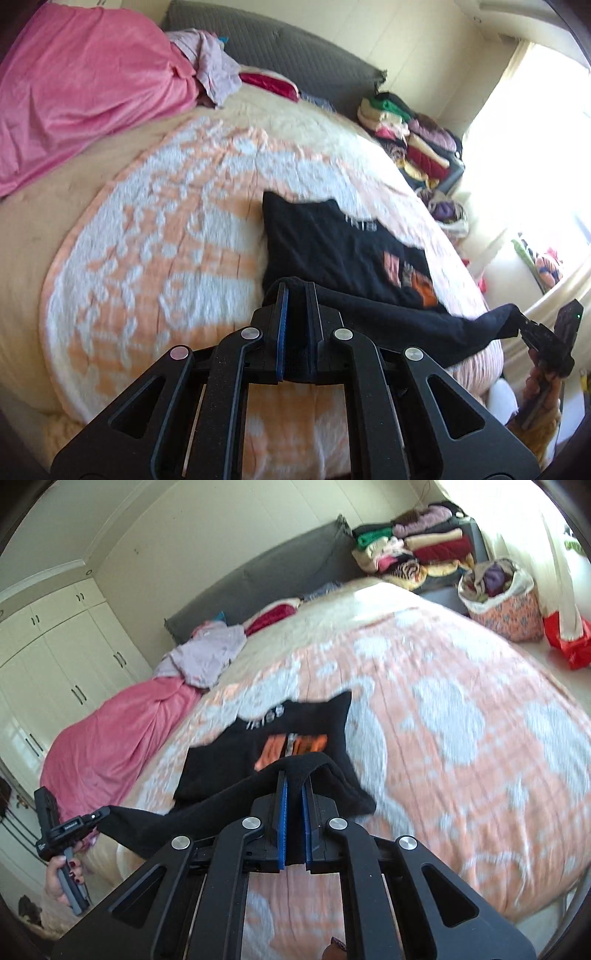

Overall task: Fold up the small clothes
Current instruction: 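Close both tools on the hem and lift it, then carry the held hem over the body toward the IKISS collar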

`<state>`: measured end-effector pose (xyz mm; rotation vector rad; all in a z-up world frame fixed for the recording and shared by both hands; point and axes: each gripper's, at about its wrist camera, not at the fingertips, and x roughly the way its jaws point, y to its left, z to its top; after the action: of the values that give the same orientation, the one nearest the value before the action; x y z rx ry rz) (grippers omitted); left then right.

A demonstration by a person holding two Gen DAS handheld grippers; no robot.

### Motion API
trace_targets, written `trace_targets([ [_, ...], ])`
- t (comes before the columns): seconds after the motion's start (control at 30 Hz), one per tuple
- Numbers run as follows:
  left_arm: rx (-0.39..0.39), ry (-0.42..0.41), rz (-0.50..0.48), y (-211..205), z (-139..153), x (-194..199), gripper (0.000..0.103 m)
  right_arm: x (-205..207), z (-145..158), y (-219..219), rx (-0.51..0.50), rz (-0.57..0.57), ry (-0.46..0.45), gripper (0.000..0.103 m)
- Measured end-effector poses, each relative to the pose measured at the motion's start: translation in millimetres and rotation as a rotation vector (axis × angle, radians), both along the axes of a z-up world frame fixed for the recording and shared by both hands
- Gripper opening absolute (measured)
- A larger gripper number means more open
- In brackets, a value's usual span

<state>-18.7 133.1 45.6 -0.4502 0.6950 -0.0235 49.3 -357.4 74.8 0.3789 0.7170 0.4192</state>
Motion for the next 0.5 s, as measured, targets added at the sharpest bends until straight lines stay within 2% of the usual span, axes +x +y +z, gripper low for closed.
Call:
trace_targets([
  [0.2,0.01,-0.046,0.042,7,12,30,0.002,39,9,12,-0.003,-0.002,-0.016,0.006],
  [0.33,0.08,-0.08,0.084,11,22,46,0.0,65,11,24,-0.017,0.016,-0.01,0.006],
  [0.5,0.06,-0.037,0.074,14,12,71,0.0,100,-3,41,-0.097,-0.011,0.018,0.006],
])
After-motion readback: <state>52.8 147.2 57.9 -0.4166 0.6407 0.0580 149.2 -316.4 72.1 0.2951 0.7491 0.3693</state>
